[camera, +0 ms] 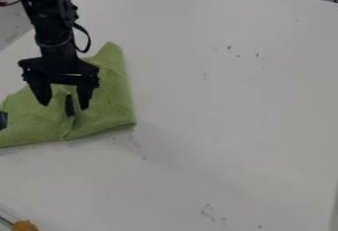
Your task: Unfold the cloth from left to right
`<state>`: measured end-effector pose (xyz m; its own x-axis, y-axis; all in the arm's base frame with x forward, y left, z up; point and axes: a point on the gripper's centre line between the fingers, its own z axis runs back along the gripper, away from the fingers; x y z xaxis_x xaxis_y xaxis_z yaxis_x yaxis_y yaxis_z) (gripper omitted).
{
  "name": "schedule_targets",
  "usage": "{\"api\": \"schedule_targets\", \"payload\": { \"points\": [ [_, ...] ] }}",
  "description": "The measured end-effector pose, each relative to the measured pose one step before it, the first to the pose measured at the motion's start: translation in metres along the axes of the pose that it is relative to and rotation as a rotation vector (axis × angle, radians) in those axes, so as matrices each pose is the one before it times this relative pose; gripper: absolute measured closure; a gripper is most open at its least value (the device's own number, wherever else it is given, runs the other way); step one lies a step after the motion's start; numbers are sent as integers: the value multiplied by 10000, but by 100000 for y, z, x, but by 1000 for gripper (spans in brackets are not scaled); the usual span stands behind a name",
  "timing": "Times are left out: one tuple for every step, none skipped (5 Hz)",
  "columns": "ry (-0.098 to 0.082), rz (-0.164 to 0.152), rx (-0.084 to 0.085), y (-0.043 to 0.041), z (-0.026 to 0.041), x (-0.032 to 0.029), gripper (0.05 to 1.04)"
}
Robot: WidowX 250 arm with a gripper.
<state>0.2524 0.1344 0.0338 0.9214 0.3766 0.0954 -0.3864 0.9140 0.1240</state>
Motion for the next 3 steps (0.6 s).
{"api": "schedule_targets", "payload": {
  "points": [
    [-43,28,-42,-79,-79,-15,143],
    [96,-57,-67,-162,-504,-62,436],
    [112,-85,-76,-150,-368,113,726]
  ]
}}
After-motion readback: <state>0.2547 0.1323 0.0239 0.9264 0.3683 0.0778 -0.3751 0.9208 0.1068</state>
